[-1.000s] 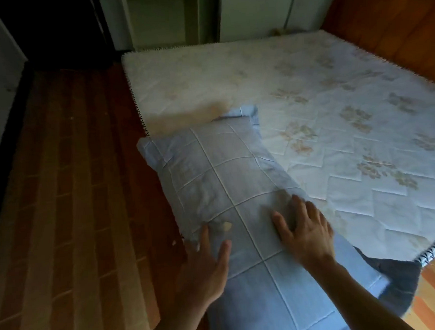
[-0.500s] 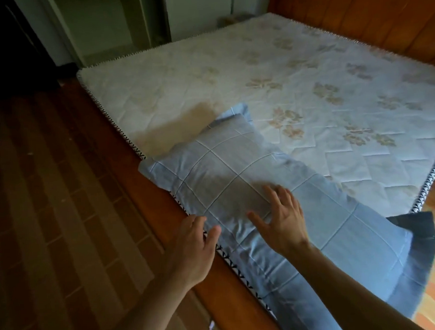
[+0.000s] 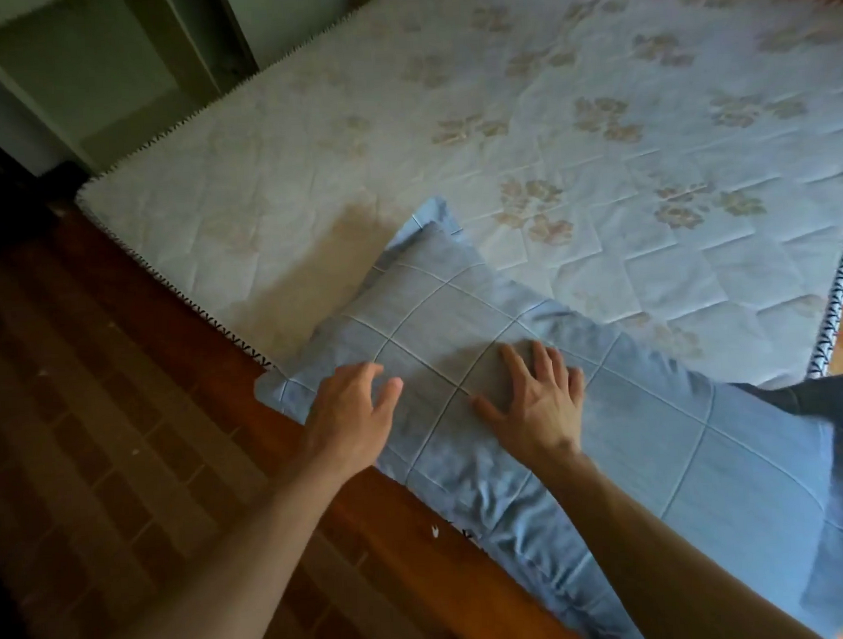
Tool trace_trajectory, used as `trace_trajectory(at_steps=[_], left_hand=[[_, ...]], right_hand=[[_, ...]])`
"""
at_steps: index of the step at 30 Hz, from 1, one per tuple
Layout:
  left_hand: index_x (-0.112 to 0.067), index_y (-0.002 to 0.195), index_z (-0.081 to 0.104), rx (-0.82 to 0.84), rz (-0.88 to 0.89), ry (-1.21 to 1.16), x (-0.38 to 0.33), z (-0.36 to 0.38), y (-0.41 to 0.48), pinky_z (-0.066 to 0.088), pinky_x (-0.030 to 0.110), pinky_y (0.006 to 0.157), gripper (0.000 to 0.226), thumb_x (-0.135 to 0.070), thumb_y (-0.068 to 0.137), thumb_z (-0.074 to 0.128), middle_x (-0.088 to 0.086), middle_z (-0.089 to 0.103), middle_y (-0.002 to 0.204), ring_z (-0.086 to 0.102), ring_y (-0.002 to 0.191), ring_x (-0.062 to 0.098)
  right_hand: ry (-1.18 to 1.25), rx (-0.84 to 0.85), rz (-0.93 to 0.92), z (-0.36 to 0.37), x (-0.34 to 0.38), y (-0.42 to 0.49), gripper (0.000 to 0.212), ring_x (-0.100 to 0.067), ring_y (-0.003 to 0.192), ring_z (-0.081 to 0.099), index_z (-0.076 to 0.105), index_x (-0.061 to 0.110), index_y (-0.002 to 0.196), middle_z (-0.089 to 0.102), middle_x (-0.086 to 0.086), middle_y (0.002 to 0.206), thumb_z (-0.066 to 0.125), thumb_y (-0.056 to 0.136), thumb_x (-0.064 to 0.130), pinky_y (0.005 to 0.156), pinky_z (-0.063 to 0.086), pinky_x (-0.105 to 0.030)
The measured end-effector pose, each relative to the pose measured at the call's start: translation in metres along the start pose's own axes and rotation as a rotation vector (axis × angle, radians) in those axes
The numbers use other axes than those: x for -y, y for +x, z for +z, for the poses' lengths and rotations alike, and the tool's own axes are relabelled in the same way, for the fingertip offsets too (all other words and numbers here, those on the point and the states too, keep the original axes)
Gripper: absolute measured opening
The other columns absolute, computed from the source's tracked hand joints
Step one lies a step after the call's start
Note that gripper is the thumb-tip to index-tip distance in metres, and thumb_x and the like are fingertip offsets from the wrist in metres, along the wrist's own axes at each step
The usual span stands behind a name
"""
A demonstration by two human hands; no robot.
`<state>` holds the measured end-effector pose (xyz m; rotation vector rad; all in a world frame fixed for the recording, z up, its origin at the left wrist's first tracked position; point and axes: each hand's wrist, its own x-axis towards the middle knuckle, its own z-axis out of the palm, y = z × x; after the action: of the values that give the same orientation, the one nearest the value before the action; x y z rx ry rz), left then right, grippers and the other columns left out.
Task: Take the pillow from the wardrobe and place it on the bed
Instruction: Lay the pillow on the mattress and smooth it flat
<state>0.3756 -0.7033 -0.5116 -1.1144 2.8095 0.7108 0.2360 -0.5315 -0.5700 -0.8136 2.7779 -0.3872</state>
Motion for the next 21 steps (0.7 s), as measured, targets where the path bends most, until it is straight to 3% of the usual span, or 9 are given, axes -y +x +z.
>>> trace_trajectory(at_steps=[10,17,19,21], left_hand=[[-0.017,0.131,0.053,0.042,0.167,-0.062,0.024,-0.016,0.109,0.041,0.038,0.101,0.046,-0.045,0.096,0.045,0.008,0.057,0.132,0.05,0.122,0.027],[-0.018,0.128,0.057,0.08,0.291,-0.102,0.08,0.002,0.19,0.044,0.038,0.095,0.043,-0.039,0.09,0.057,0.01,0.061,0.123,0.054,0.114,0.031],[-0.018,0.133,0.053,0.094,0.275,-0.091,0.087,0.006,0.208,0.042,0.04,0.099,0.049,-0.042,0.09,0.056,0.013,0.059,0.127,0.052,0.118,0.034],[-0.017,0.135,0.051,0.171,0.224,-0.098,0.083,0.013,0.229,0.041,0.041,0.102,0.053,-0.047,0.091,0.053,0.014,0.057,0.131,0.051,0.121,0.035]], right_hand=[[0.113,-0.039,0.188,0.001,0.051,0.058,0.087,-0.03,0.147,0.018,0.026,0.028,0.151,0.025,-0.01,0.159,0.054,0.08,0.07,0.119,0.013,-0.052],[-0.02,-0.108,0.464,0.02,0.071,0.075,0.089,-0.027,0.145,0.019,0.031,0.035,0.146,0.032,-0.004,0.154,0.041,0.073,0.085,0.117,0.012,-0.056],[-0.06,-0.138,0.478,0.029,0.075,0.072,0.081,-0.025,0.145,0.021,0.035,0.034,0.143,0.034,-0.002,0.152,0.037,0.079,0.083,0.117,0.012,-0.054],[-0.056,-0.241,0.48,0.037,0.076,0.071,0.058,-0.024,0.14,0.032,0.049,0.032,0.131,0.046,-0.001,0.144,0.043,0.087,0.069,0.115,0.019,-0.052]])
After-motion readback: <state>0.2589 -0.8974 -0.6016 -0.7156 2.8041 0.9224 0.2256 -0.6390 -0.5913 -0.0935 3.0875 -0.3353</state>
